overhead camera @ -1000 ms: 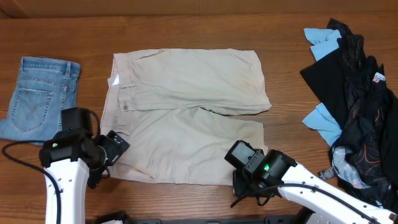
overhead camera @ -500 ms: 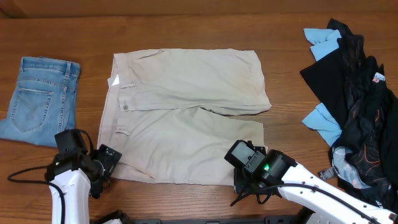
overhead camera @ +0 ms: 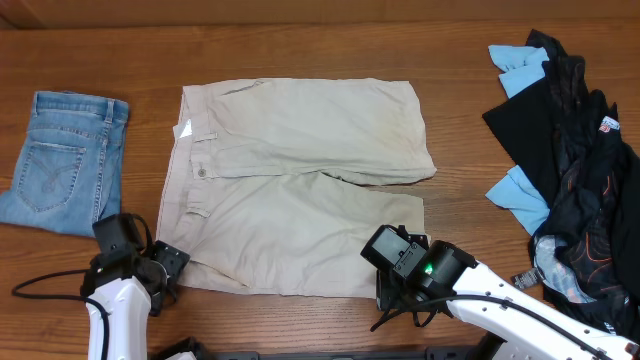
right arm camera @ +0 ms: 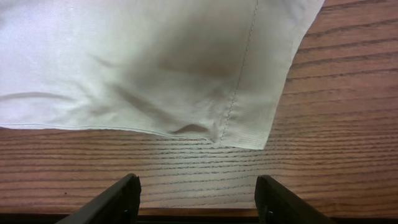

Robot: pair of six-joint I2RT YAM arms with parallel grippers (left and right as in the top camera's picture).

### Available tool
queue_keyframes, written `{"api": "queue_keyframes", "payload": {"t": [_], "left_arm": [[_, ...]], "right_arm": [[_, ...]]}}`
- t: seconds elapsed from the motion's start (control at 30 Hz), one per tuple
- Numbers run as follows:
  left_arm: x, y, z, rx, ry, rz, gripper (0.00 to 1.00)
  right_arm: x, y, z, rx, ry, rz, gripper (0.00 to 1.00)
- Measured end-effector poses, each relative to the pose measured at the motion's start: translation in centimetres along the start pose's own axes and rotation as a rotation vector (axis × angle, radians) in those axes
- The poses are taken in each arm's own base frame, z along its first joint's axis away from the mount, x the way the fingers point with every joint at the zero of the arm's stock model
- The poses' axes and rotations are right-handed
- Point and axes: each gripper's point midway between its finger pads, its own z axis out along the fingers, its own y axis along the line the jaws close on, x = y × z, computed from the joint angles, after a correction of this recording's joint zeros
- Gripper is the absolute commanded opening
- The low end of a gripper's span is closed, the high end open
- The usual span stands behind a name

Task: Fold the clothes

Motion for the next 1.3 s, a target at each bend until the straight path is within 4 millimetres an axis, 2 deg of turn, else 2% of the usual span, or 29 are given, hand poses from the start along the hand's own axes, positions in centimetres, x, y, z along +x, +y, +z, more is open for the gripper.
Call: {"api": "queue_keyframes", "payload": {"t": [0.13,0.27,0.47,0.5,0.57,0.87,1.0,1.17,1.3], "left_arm": [[-0.1,0.1,0.7,0.005,-0.022,-0.001,0.62],[-0.8,-0.3,0.8,0.026,-0.057,-0.002,0.39],[-1.4,-0.5,0.8,0.030,-0.084,0.007,0.17],[-1.4,-0.5,0.8,0.027,-0.084,0.007,0.10],[-1.2,-0.3,0.8,0.018,-0.076,0.015,0.04],[-0.5,0.4,0.8,-0.007,-0.046,0.032,0.04],[-0.4,0.4,0.8,-0.008,-0.046,0.050,0.04],[-0.4,0.4,0.8,-0.008,-0.045,0.059,0.04],[-0.5,0.4,0.8,-0.008,-0.046,0.060,0.04]], "right_arm": [[0.0,0.0,0.0,0.000,0.001,0.000,0.63],[0.0,0.0,0.0,0.000,0.000,0.000,0.63],[0.0,0.0,0.0,0.001,0.000,0.000,0.63],[0.0,0.0,0.0,0.000,0.000,0.000,0.63],[0.0,0.0,0.0,0.001,-0.001,0.001,0.63],[-0.1,-1.2,0.0,0.057,-0.016,0.045,0.63],[-0.1,-2.0,-0.1,0.082,-0.009,0.102,0.69],[-0.9,-3.2,-0.1,0.095,-0.004,0.180,0.68],[-1.4,-3.0,-0.1,0.072,-0.005,0.208,0.65]]}}
